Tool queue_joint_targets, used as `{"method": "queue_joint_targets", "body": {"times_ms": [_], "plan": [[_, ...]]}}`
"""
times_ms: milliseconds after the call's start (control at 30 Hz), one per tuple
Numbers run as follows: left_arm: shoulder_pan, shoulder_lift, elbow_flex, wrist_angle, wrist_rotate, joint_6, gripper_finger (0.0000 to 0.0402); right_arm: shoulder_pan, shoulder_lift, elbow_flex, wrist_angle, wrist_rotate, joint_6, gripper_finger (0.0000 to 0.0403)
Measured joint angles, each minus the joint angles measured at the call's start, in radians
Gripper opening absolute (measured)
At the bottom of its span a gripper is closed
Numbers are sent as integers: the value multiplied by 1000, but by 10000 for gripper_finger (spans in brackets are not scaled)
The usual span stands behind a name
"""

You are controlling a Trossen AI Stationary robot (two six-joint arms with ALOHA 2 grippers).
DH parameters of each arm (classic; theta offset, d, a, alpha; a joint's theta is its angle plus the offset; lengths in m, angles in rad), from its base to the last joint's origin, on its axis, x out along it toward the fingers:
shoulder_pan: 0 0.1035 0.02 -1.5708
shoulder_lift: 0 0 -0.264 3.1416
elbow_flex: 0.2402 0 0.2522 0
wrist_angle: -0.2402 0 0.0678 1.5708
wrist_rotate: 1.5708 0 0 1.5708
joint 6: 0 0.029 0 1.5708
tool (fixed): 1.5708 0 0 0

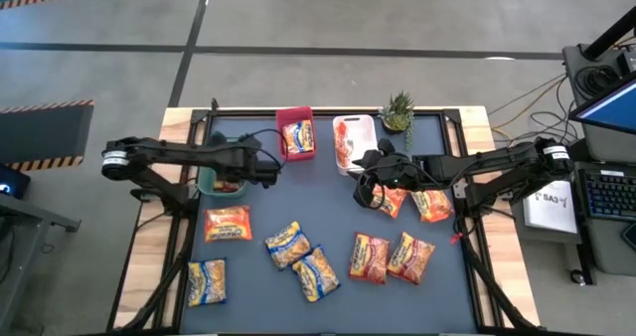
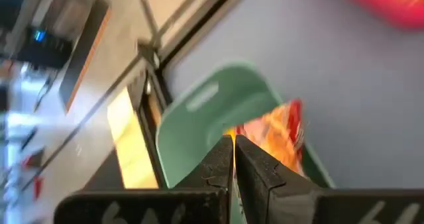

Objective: Sort Maruchan noodles
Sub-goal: Put the red noodle pack into the green bin, then put the middle orange noodle pack into the white bin

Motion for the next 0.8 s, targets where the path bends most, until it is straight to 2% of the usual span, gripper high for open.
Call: {"method": "queue_joint_targets", "body": {"times_ms": [100,233,400,533,667,800], "plan": [[-33,-74,10,114,-20,163,0,0,0,0,-13,-46,38,150],[-116,-191,-62,472,-4,464,0,0,0,0,-34,-113,126,150],[-210,-318,-251,945,102,759,0,-1,0,0,-59,-277,309,150],[-231,-387,-414,1271,174,959,0,0,16,4,-92,-409,440,150],[-223,-416,-503,1480,168,1044,0,0,72,48,-296,-460,550,147],[-221,-427,-505,1511,164,1086,0,-1,150,98,-616,-442,622,138]]}}
